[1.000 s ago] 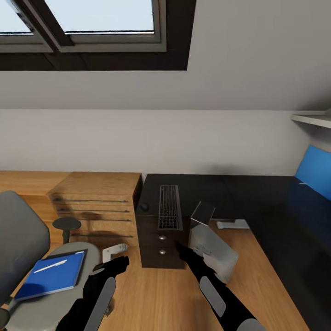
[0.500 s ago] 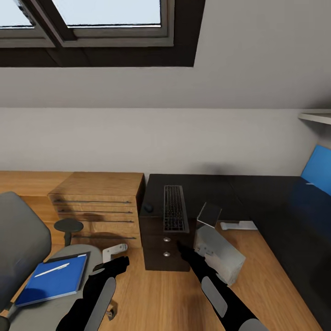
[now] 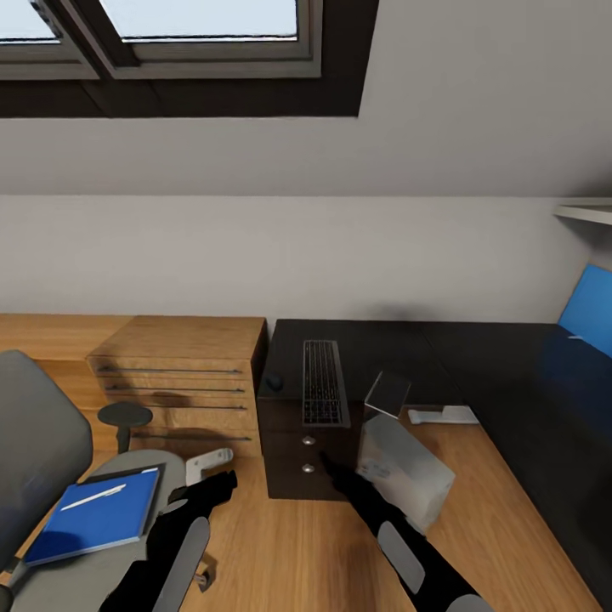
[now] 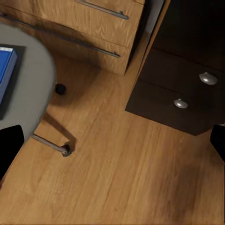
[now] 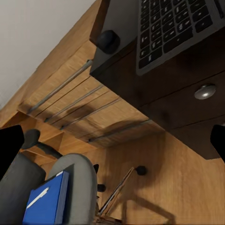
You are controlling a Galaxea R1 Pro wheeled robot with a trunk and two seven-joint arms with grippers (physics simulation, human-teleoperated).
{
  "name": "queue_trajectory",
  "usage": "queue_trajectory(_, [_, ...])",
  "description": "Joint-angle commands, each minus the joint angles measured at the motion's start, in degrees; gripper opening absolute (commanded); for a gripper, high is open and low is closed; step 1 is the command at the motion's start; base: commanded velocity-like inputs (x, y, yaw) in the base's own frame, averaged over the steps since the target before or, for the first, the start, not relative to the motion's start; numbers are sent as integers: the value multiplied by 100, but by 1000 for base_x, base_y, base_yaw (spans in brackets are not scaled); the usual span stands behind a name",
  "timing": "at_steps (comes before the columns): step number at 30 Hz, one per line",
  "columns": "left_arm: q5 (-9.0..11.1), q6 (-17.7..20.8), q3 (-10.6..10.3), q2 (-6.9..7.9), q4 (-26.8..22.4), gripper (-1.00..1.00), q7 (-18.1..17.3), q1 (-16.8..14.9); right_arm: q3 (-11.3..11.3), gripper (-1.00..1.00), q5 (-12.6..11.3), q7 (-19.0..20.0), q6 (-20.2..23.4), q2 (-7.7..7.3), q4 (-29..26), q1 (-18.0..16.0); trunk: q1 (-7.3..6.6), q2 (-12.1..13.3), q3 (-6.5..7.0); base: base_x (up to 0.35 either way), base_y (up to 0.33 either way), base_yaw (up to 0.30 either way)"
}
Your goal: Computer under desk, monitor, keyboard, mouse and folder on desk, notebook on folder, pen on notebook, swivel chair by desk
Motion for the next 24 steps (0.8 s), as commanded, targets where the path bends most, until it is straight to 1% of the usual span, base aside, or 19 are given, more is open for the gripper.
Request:
queue_trajectory(1, [60, 7, -7, 0, -63, 100, 59, 41, -27, 100, -105, 71, -29, -12, 41, -6, 23, -46, -25, 0, 0, 0])
queue_trajectory(2, [61, 8, -9, -1, -144, 100, 59, 107, -149, 100, -236, 167, -26, -24, 101, -6, 45, -86, -43, 0, 0, 0])
queue_trajectory(3, [61, 8, -10, -1, -174, 100, 60, 131, -211, 100, -318, 207, -24, -28, 132, -6, 67, -127, -61, 0, 0, 0])
queue_trajectory(4, [61, 14, -71, -2, -242, 100, 60, 189, -387, 100, -666, 307, -19, -41, 234, -6, 89, -167, -79, 0, 0, 0])
queue_trajectory(6, [61, 16, -155, 0, -272, 100, 60, 216, -454, 100, -868, 352, -33, -37, 265, -6, 133, -247, -115, 0, 0, 0])
queue_trajectory(8, [61, 17, -196, 1, -291, 100, 61, 229, -467, 100, -945, 333, -42, -17, 292, -6, 177, -327, -151, 0, 0, 0])
queue_trajectory(10, [61, 17, -219, -1, -316, 100, 61, 240, -474, 100, -1011, 90, 1, 24, 268, -6, 221, -407, -187, 0, 0, 0])
queue_trajectory(11, [61, 18, -220, 1, -319, 100, 61, 242, -476, 100, -1021, 53, 4, 43, 256, -6, 243, -447, -205, 0, 0, 0])
queue_trajectory(13, [63, 18, -223, 3, -326, 100, 61, 244, -489, 100, -1057, -27, 11, 151, 225, -9, 287, -528, -241, 0, 0, 0])
queue_trajectory(14, [65, 18, -225, 4, -329, 100, 61, 245, -505, 100, -1123, -64, 12, 247, 213, -11, 309, -568, -258, 0, 0, 0])
queue_trajectory(15, [67, 18, -225, 5, -331, 100, 61, 245, -535, 100, -1257, -97, 14, 329, 203, -14, 331, -608, -276, 0, 0, 0])
queue_trajectory(16, [68, 18, -226, 5, -332, 100, 61, 246, -575, 100, -1585, -136, 18, 400, 184, -24, 353, -648, -294, 0, 0, 0])
queue_trajectory(18, [69, 19, -226, 6, -333, 100, 61, 246, -605, 100, -2186, -271, 47, 435, 175, -37, 397, -728, -330, 0, 0, 0])
queue_trajectory(19, [69, 21, -226, 6, -333, 100, 61, 246, -609, 100, -2328, -310, 63, 437, 172, -40, 419, -768, -348, 0, 0, 0])
queue_trajectory(20, [69, 20, -227, 6, -330, 100, 61, 246, -617, 100, -2596, -370, 109, 441, 169, -42, 440, -808, -366, 0, 0, 0])
queue_trajectory(21, [70, 21, -227, 6, -329, 100, 61, 246, -621, 100, -2718, -390, 136, 442, 167, -42, 462, -849, -384, 0, 0, 0])
queue_trajectory(22, [70, 23, -227, 6, -328, 100, 61, 246, -627, 100, -2927, -418, 192, 441, 167, -43, 484, -889, -402, 0, 0, 0])
queue_trajectory(23, [70, 24, -227, 6, -327, 100, 61, 246, -624, 100, -3065, -432, 227, 442, 167, -43, 506, -929, -420, 0, 0, 0])
queue_trajectory(24, [70, 25, -227, 6, -326, 100, 61, 246, -622, 100, -3114, -430, 236, 441, 163, -42, 528, -969, -438, 0, 0, 0])
